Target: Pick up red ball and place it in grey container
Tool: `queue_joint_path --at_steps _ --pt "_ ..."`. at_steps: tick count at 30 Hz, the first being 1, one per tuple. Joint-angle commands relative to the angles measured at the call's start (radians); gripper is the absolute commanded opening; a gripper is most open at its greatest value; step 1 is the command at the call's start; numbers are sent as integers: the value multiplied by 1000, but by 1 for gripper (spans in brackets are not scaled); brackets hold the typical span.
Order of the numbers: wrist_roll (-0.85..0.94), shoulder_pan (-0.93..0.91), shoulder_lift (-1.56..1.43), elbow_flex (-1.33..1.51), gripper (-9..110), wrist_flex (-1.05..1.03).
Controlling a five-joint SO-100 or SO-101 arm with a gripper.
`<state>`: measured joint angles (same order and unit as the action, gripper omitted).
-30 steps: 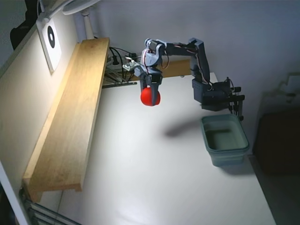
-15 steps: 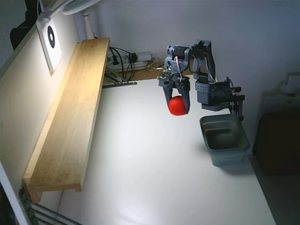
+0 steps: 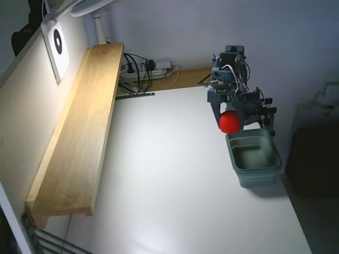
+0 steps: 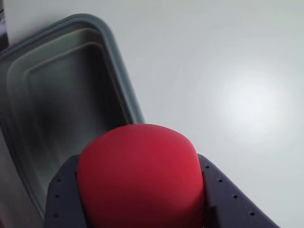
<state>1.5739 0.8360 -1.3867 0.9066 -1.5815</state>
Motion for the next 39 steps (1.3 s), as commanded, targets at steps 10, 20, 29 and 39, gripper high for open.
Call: queue_joint_path --at_steps 10,20,29,39 --pt "-3 170 -26 -40 23 -12" --pt "-3 170 -26 -40 23 -12" --pt "-3 170 -26 -40 23 -12" --pt "-3 170 -26 -40 23 -12"
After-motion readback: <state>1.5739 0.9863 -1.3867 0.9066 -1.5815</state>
